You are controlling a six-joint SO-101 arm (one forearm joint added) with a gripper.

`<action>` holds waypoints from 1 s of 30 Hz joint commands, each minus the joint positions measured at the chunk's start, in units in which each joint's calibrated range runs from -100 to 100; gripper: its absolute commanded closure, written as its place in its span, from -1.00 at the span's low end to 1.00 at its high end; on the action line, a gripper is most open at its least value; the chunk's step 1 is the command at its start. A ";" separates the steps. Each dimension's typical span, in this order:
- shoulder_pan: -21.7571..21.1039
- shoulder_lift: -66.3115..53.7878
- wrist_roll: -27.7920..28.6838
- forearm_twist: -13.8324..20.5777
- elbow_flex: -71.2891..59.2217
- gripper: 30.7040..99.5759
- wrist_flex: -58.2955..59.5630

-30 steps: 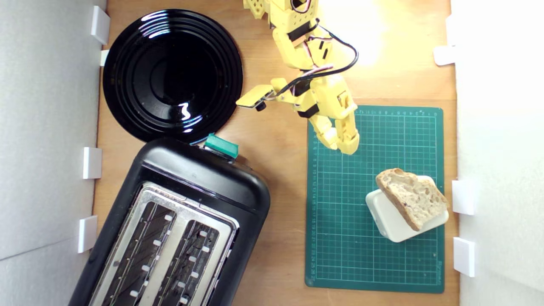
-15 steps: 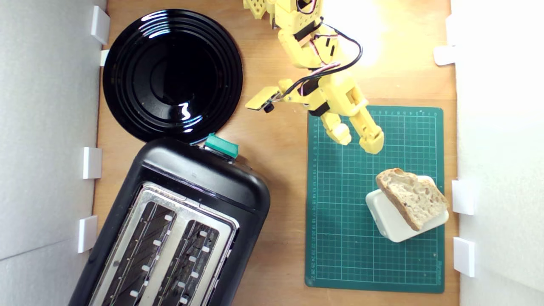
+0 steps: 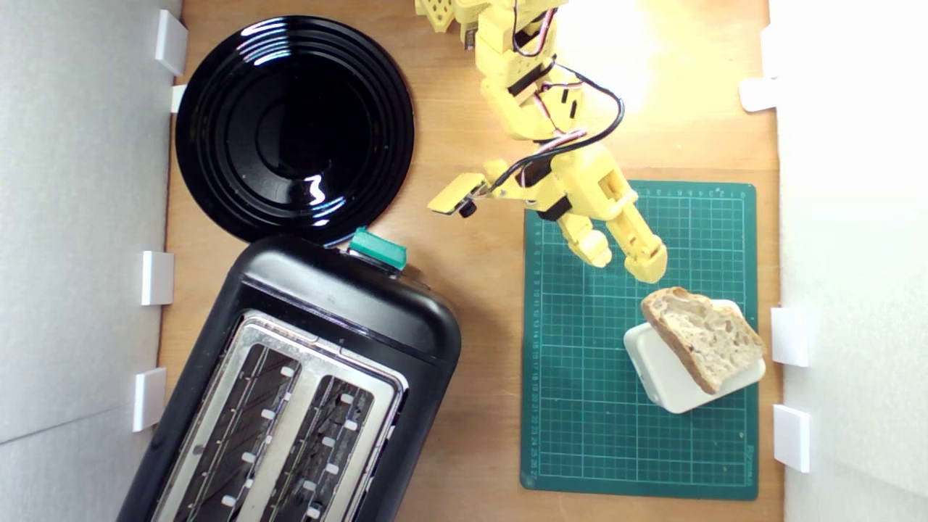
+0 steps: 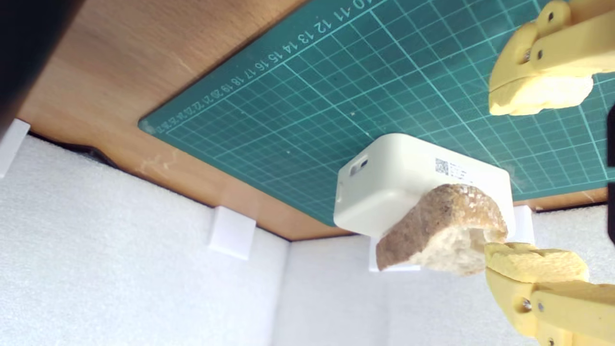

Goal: Pick bread and place in toaster

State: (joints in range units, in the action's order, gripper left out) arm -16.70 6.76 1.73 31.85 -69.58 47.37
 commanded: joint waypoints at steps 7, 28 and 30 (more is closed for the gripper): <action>-2.72 3.39 -0.29 0.33 7.53 -0.67 2.20; -5.94 12.21 -0.40 -0.48 20.06 -0.67 2.12; -6.26 12.96 -0.40 -0.48 21.15 -0.67 2.12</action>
State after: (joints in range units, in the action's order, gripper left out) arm -21.65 20.03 1.73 31.85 -52.01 47.63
